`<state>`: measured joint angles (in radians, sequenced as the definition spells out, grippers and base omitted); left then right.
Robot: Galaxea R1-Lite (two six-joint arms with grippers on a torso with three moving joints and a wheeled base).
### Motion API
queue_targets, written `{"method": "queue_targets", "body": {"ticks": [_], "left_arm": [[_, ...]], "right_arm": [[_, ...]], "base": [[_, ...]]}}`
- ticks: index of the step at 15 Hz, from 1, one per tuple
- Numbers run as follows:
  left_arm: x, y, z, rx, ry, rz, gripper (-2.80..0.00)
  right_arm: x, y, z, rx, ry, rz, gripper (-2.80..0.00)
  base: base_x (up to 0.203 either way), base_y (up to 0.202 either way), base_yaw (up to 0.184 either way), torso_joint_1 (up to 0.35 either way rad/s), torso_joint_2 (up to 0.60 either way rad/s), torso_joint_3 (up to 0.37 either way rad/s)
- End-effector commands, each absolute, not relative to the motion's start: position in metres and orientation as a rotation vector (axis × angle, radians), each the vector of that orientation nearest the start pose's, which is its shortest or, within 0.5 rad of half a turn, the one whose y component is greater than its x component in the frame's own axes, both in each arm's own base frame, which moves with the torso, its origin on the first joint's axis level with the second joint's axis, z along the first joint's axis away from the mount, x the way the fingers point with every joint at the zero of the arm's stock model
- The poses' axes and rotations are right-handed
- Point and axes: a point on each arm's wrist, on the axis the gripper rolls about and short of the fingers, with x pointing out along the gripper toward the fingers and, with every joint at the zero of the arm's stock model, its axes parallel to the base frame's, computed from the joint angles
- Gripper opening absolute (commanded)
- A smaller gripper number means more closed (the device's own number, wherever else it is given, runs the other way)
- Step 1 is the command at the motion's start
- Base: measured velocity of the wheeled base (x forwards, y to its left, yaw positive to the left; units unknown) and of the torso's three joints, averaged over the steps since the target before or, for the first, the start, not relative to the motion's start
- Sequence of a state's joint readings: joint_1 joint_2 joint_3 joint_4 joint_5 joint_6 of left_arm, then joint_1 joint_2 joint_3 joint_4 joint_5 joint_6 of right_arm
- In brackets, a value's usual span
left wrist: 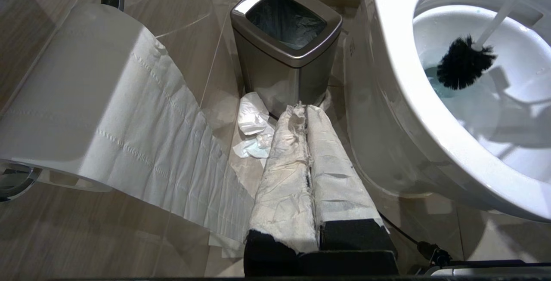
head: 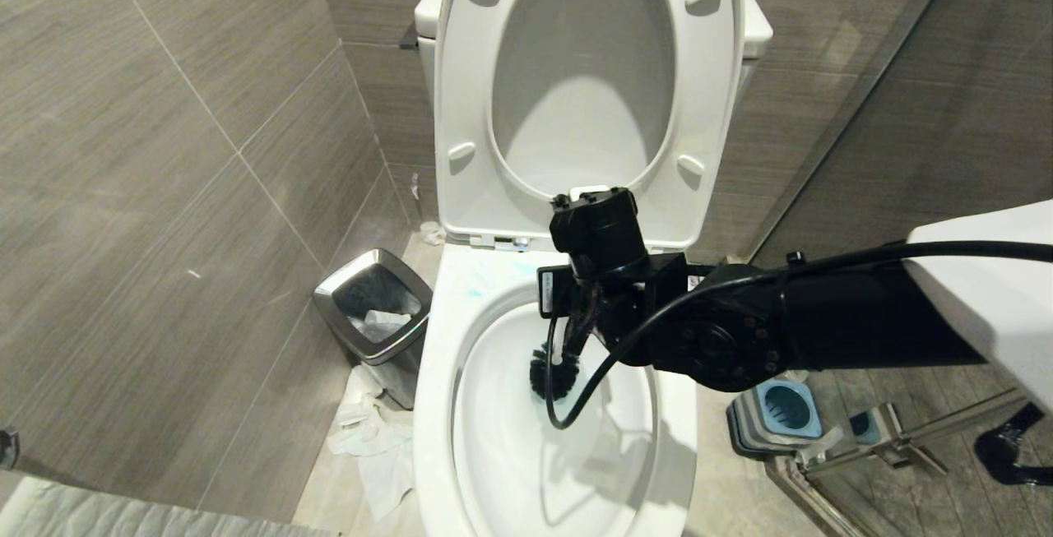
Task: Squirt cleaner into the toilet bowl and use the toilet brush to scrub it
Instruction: Scrub the toilet bowl
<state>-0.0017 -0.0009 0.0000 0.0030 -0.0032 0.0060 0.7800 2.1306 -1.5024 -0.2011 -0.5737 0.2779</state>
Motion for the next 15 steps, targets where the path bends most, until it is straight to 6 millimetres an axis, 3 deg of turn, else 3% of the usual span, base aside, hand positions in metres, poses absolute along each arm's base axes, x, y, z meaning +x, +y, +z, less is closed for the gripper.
{"method": "queue_targets", "body": {"ticks": [1, 5, 8, 10, 15], "left_arm": [[-0.023, 0.000, 0.075, 0.006, 0.005, -0.005, -2.80], [-0.023, 0.000, 0.075, 0.006, 0.005, -0.005, -2.80], [-0.023, 0.000, 0.075, 0.006, 0.005, -0.005, -2.80], [-0.023, 0.000, 0.075, 0.006, 0.005, -0.005, -2.80], [-0.023, 0.000, 0.075, 0.006, 0.005, -0.005, -2.80]], "right_arm": [[0.334, 0.302, 0.139, -0.025, 0.404, 0.125, -2.80], [0.347, 0.312, 0.099, -0.037, 0.407, 0.116, -2.80], [0.349, 0.313, 0.092, -0.030, 0.401, 0.082, -2.80], [0.346, 0.310, 0.110, -0.003, 0.375, 0.086, -2.80], [0.324, 0.291, 0.181, 0.065, 0.288, 0.134, -2.80]], "base": [[0.000, 0.000, 0.000, 0.000, 0.00, 0.000], [0.000, 0.000, 0.000, 0.000, 0.00, 0.000], [0.000, 0.000, 0.000, 0.000, 0.00, 0.000], [0.000, 0.000, 0.000, 0.000, 0.00, 0.000], [0.000, 0.000, 0.000, 0.000, 0.00, 0.000]]}}
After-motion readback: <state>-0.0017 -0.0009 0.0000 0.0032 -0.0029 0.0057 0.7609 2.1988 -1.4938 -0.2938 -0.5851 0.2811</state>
